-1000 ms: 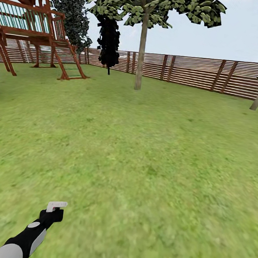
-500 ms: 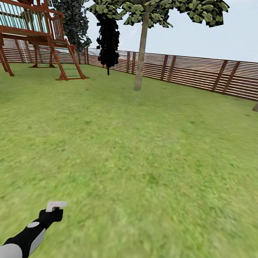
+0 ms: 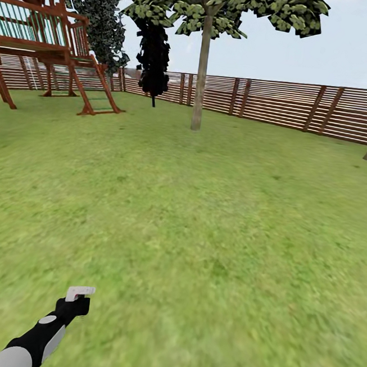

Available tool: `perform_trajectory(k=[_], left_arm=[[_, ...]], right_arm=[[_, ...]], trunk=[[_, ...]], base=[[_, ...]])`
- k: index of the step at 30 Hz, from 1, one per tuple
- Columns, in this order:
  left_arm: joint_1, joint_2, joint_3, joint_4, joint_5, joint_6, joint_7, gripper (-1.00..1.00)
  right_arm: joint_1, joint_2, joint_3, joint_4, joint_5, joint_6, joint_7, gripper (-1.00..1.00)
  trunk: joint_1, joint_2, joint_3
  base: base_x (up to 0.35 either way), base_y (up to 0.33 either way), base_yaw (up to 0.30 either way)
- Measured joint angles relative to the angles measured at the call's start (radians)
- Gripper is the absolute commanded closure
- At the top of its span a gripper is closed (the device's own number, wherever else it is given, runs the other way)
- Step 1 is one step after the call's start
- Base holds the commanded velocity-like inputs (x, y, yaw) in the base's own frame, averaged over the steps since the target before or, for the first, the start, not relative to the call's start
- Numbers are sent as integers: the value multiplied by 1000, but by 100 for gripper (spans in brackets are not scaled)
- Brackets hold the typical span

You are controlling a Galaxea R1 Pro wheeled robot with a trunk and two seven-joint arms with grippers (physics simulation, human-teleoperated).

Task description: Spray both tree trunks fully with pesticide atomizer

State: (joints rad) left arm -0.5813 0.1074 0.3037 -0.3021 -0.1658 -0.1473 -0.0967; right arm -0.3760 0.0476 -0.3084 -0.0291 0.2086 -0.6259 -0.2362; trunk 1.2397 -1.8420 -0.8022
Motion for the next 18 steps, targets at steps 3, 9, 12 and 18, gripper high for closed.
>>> perform_trajectory(k=[3, 9, 12, 18], left_arm=[[0, 0, 0, 0, 0, -1, 0, 100], [0, 0, 0, 1, 0, 0, 1, 100], [0, 0, -1, 2, 0, 0, 1, 100], [0, 2, 0, 0, 0, 0, 0, 100]], right_arm=[[0, 0, 0, 0, 0, 0, 0, -100], [0, 0, 0, 0, 0, 0, 0, -100], [0, 0, 0, 0, 1, 0, 0, -100], [0, 0, 0, 0, 0, 0, 0, -100]], trunk=[[0, 0, 0], [0, 0, 0], [0, 0, 0], [0, 0, 0]], base=[[340, 0, 0], [340, 0, 0], [340, 0, 0], [340, 0, 0]])
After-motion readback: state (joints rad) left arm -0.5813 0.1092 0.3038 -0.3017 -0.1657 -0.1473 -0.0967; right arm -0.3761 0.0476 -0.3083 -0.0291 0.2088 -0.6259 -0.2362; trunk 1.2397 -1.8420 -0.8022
